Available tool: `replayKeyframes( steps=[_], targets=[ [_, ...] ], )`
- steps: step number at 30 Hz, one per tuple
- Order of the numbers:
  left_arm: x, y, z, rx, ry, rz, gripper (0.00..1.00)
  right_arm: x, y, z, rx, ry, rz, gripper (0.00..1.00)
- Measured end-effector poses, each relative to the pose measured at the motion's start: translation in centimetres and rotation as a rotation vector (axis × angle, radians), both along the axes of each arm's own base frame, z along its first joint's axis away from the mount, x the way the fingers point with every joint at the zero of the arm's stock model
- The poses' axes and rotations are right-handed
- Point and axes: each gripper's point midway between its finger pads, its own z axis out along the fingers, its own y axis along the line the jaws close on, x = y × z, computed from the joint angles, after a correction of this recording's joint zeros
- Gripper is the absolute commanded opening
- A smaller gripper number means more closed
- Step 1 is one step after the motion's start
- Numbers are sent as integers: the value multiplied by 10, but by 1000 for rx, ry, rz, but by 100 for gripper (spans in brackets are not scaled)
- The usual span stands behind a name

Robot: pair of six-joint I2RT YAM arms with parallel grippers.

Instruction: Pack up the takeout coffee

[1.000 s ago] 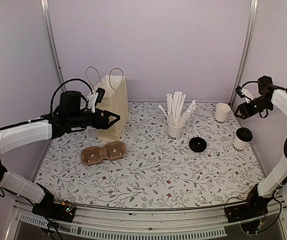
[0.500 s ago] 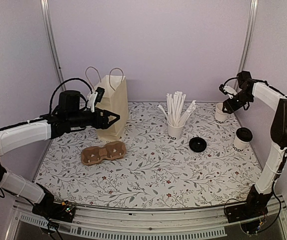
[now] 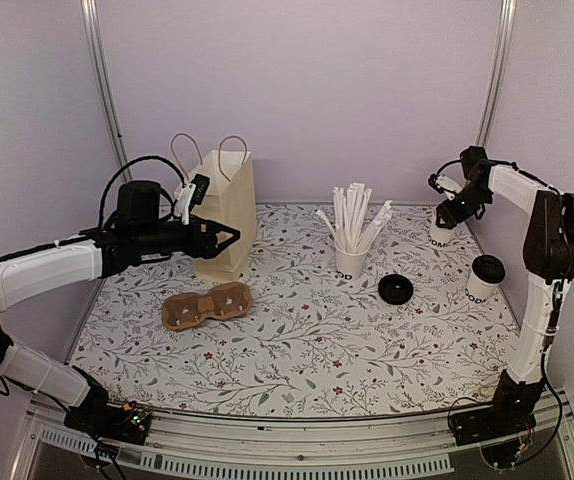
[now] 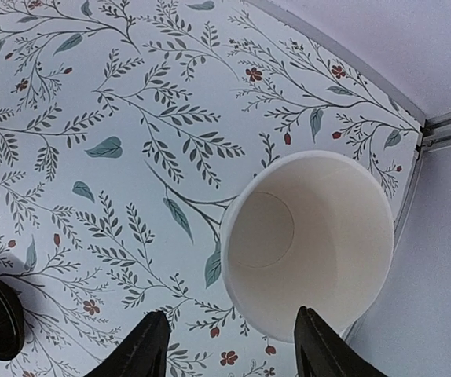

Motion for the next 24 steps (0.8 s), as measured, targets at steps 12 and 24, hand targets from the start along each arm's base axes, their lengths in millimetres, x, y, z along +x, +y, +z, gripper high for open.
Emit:
replayKeyframes(
  steps=[12, 24],
  targets=[
    [-2, -1, 3, -6, -5, -11, 79, 14, -2, -18, -17, 39, -6, 35],
    [-4, -2, 6, -13, -8, -22, 79, 0, 3, -27, -9, 108, 7, 0]
  ],
)
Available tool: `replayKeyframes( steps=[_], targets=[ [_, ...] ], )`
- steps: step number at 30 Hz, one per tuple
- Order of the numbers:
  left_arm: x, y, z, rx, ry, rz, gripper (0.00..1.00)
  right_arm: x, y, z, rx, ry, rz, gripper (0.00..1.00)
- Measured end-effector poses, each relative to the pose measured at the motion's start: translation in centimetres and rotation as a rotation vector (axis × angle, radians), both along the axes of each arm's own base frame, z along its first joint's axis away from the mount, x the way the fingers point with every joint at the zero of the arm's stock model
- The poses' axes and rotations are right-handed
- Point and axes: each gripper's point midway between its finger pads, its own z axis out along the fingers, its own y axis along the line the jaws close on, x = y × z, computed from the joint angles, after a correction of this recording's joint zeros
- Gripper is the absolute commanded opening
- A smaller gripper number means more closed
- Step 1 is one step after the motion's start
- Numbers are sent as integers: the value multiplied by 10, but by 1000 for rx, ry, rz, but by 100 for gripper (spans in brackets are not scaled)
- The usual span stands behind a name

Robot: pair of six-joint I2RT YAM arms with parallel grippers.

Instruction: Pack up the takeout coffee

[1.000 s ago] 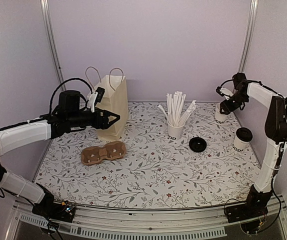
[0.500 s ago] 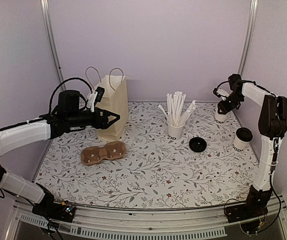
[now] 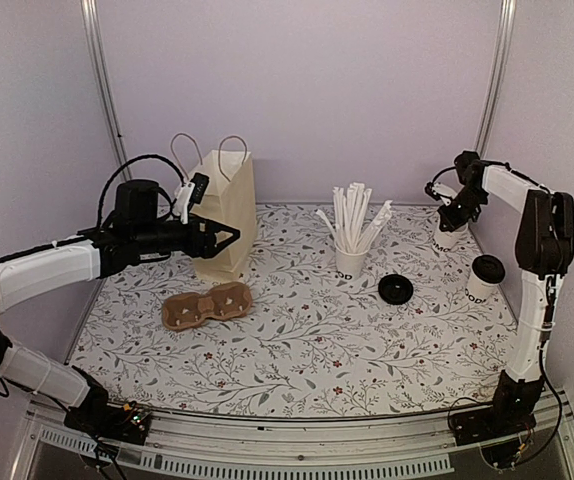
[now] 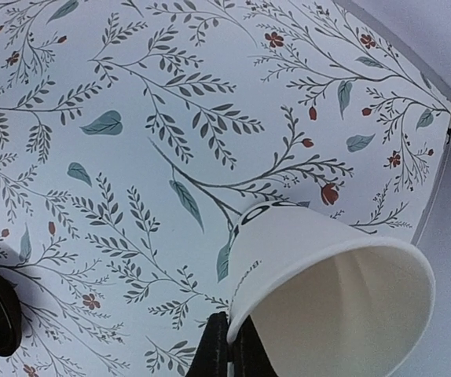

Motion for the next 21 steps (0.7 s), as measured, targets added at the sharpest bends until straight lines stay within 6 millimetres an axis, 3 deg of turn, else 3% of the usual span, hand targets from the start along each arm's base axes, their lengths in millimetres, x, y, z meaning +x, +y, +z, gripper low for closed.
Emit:
replayKeyframes(
  steps=[4, 8, 14, 21],
  targets=[
    [0, 0, 0, 0, 0, 1, 79, -12, 13, 11, 14, 18, 27, 0],
    [0, 1, 3, -3, -8, 2, 80, -34, 32, 39, 50, -5, 70, 0],
    [-1, 2, 7, -7, -16, 4, 80, -113, 63, 85, 96, -53, 175, 0],
    [1, 5, 7, -1, -21, 18, 80, -211, 123, 80, 194, 17, 435, 0]
  ],
)
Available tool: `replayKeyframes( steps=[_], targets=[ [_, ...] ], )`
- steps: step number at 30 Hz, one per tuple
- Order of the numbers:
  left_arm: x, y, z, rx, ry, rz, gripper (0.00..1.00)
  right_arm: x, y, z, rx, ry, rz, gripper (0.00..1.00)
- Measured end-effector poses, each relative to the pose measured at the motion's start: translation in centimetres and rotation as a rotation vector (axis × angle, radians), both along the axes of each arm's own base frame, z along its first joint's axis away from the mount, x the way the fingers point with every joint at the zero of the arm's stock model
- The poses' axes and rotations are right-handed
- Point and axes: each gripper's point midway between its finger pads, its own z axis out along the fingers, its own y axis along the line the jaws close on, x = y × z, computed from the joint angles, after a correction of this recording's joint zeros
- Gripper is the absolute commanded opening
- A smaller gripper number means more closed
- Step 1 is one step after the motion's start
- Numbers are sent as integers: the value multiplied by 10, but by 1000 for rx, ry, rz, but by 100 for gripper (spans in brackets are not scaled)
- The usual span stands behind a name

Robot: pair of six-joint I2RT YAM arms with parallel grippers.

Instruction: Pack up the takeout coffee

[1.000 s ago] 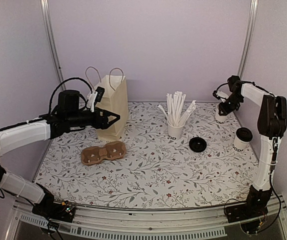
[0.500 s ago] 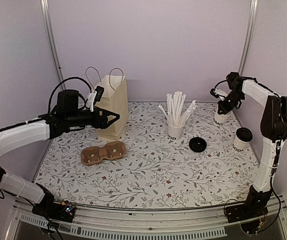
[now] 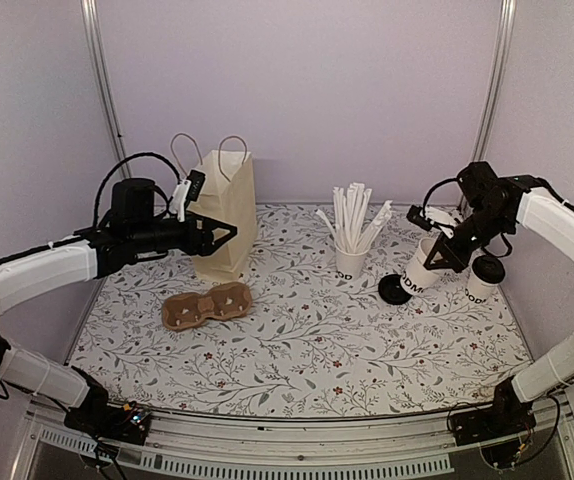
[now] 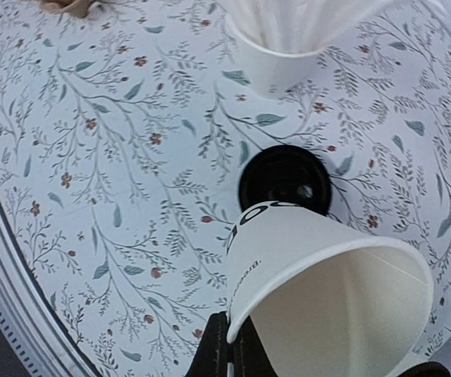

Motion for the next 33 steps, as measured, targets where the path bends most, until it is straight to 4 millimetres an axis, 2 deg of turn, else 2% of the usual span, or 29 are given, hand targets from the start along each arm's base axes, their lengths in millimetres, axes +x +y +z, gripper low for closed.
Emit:
replayKeyframes(
  steps=[7, 11, 14, 18, 25, 33],
  targets=[
    [10, 13, -1, 9, 0, 46, 80, -96, 69, -6, 18, 14, 406, 0],
    [14, 19, -2, 11, 0, 66, 80, -122, 97, -12, -3, 17, 550, 0],
    [15, 22, -2, 16, -3, 76, 80, -127, 115, -19, -40, 25, 615, 0],
    [16, 23, -2, 20, -7, 81, 80, -121, 138, -32, -116, -2, 667, 0],
    [16, 22, -3, 20, -3, 78, 80, -111, 161, -52, -241, -31, 695, 0],
    [15, 21, -3, 17, -1, 72, 79, -105, 188, -66, -274, -40, 709, 0]
  ],
)
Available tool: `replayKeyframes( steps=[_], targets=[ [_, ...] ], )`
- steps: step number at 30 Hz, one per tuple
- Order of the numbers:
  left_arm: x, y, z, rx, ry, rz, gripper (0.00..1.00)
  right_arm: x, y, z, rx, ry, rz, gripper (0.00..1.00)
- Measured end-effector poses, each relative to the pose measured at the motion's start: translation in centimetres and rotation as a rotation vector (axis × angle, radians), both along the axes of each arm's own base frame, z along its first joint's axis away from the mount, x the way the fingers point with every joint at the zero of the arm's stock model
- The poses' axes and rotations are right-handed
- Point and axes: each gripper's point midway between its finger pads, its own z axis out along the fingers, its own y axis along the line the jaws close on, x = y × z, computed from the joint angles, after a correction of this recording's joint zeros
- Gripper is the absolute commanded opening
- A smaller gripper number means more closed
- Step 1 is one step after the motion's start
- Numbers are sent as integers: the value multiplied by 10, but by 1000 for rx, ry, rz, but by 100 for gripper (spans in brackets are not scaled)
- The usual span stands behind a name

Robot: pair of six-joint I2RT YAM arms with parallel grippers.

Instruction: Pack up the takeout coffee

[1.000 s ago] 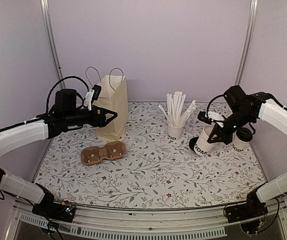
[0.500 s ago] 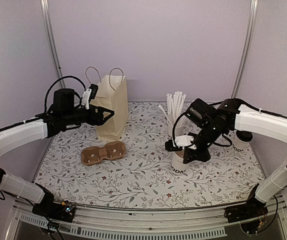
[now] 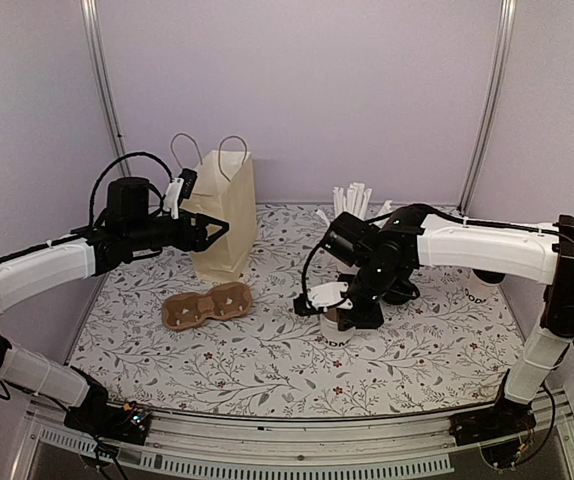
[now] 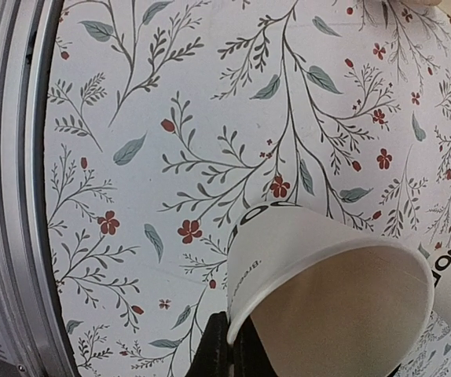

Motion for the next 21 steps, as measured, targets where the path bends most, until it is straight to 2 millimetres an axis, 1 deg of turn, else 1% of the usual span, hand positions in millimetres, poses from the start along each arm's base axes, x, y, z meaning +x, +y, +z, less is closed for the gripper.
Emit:
replayKeyframes(
  steps=[4, 6, 7, 8, 10, 11, 13, 17, 19, 21],
  targets=[
    [-1, -1, 0, -3, 2, -9, 79, -3, 9, -8, -12, 7, 12, 0],
    [-2, -2, 0, -4, 2, -12, 79, -5, 12, -13, -18, 12, 16, 4],
    [-2, -2, 0, -5, 2, -14, 79, -6, 13, -14, -22, 14, 18, 10],
    [-2, -2, 0, -6, 3, -16, 79, -6, 13, -15, -23, 15, 16, 18],
    [-3, -2, 1, -8, 4, -19, 79, -6, 13, -15, -22, 18, 9, 29],
    [-3, -3, 1, -10, 6, -20, 79, -6, 13, -15, -22, 18, 7, 34],
    [-3, -3, 1, -13, 8, -24, 79, -6, 12, -15, -25, 18, 4, 41],
    [-4, -4, 1, -17, 12, -30, 79, -8, 11, -11, -22, 21, 6, 44],
    [-4, -4, 0, -17, 14, -31, 79, -9, 8, -3, -6, 14, 5, 45],
    [-4, -5, -1, -17, 17, -32, 79, -10, 0, 8, 18, 0, -4, 45]
  ],
)
